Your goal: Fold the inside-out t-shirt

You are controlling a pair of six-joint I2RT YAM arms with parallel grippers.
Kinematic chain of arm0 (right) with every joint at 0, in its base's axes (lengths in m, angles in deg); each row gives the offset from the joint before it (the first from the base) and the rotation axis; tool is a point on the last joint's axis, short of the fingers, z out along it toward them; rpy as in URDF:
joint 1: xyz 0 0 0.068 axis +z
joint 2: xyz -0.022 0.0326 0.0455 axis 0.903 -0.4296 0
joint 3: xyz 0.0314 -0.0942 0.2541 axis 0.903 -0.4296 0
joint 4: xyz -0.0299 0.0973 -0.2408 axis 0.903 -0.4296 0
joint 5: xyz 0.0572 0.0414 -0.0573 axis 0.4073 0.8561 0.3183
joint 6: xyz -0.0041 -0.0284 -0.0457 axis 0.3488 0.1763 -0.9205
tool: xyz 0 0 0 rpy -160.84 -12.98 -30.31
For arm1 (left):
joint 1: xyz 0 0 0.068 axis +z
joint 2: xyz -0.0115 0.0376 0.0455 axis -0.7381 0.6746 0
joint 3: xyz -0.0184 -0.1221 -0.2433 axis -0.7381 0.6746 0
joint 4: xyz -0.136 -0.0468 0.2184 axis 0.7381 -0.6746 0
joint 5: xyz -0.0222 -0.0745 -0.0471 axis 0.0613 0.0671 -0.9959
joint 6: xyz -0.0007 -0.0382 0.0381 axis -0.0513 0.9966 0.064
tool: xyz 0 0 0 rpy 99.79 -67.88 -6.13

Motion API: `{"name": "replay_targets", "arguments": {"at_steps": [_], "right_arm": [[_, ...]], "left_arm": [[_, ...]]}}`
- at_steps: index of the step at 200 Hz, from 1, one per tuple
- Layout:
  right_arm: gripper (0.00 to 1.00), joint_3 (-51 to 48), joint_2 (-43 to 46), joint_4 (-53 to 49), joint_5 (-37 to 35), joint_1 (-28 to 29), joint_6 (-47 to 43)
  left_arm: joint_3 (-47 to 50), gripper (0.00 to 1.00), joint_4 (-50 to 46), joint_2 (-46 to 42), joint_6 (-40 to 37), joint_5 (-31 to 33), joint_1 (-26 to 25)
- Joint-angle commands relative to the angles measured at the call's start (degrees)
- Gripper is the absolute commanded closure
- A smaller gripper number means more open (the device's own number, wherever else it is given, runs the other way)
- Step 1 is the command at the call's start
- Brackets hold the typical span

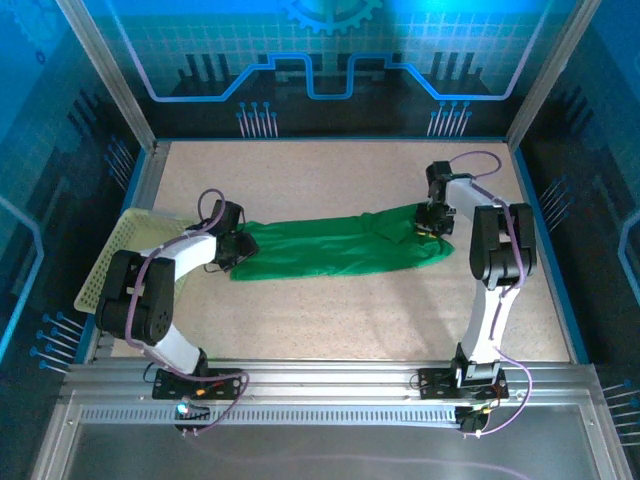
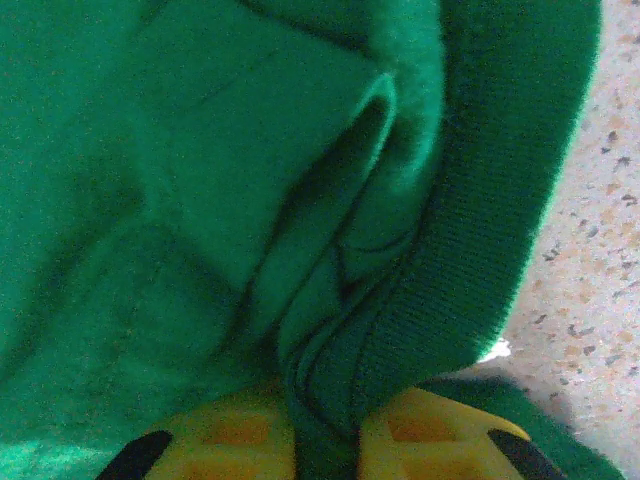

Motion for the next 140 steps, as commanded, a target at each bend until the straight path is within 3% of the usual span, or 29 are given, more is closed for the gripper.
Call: {"name": "replay_targets", "arguments": {"at_steps": [1, 14, 44, 86, 114, 140], "right_arm": [[0.92, -3.4, 2.9, -0.9, -2.6, -0.7, 0.8], [1.00, -4.8, 5.2, -0.2, -3.8, -1.7, 1.0], [1.00, -7.0, 10.4, -1.1, -10.1, -2.9, 1.3], [1.00, -7.6, 16.7, -2.1, -12.1, -3.5, -0.1], [1.00, -6.1, 18.6, -3.9, -13.4, -1.9, -1.6], [1.00, -4.1, 19.7, -7.0, -18.8, 0.6, -2.5]], "left_arm": [[1.9, 0.41, -2.2, 0.0, 1.3, -0.9, 0.6], [2.3, 0.41, -2.1, -0.2, 1.3, -1.0, 0.3], [2.6, 0.41, -2.9, -1.2, 1.3, -0.5, -1.7], [1.0, 0.38, -4.9, -6.5, 1.0, -1.6, -3.6], [-3.1, 0.36, -7.6, -9.8, 0.0, -2.9, -6.5], [-5.4, 0.37, -7.2, -9.4, 0.0, -4.2, -9.1]]}}
